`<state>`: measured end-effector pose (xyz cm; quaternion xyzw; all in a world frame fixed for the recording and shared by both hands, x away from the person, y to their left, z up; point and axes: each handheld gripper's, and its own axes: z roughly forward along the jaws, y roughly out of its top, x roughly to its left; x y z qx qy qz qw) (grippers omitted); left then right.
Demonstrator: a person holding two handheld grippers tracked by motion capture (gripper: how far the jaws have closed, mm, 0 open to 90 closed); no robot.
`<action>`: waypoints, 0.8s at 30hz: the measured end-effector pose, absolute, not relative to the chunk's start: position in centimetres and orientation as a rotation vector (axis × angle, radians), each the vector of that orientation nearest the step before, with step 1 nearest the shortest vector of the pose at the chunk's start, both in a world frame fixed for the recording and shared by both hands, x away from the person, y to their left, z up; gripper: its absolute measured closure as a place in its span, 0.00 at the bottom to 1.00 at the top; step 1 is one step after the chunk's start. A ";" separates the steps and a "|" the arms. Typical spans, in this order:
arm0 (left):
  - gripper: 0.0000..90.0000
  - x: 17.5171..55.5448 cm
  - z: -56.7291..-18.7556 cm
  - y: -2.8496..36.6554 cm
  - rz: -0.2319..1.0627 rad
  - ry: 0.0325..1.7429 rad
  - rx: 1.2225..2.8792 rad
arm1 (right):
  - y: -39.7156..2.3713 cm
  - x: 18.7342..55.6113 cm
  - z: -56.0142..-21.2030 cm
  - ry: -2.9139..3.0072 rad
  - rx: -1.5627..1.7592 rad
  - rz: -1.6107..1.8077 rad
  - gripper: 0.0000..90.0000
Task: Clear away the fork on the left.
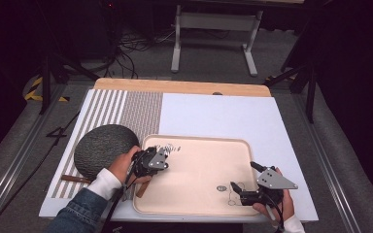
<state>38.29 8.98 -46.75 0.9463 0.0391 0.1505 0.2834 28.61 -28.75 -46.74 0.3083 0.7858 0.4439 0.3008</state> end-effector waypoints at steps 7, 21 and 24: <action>1.00 38.5 -46.6 9.7 0.456 0.139 2.562 | -28.7 28.6 -46.7 2.091 0.813 1.178 0.07; 1.00 38.7 -46.6 11.8 0.464 0.220 2.569 | -28.5 28.5 -46.8 2.113 0.788 1.177 0.07; 1.00 38.7 -46.5 12.0 0.463 0.224 2.568 | -28.5 28.5 -46.8 2.113 0.788 1.178 0.07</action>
